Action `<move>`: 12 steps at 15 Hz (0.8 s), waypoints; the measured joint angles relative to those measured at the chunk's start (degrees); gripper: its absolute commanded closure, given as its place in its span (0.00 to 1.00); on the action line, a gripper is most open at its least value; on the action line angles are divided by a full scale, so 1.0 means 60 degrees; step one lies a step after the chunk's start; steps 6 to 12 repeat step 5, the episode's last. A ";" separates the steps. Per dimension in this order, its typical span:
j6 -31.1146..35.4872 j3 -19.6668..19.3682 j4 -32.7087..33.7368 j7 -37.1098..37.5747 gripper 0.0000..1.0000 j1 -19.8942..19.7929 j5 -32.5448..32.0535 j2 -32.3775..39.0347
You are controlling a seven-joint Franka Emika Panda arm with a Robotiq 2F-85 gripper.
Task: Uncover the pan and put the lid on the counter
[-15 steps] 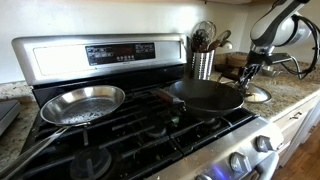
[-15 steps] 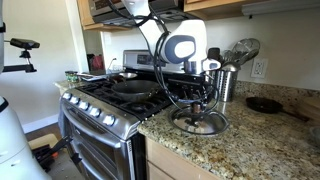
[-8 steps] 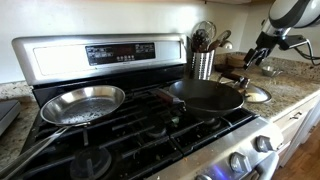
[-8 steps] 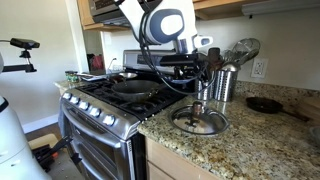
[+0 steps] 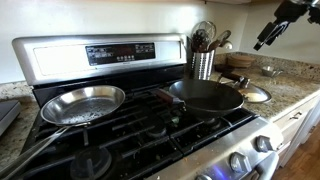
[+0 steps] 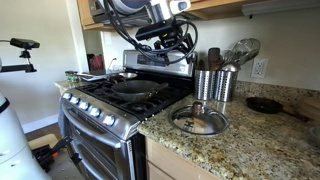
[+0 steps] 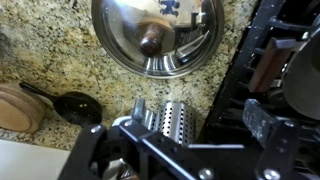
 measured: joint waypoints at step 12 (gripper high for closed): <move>-0.0123 -0.0001 -0.0221 0.0007 0.00 0.0050 0.0000 -0.0322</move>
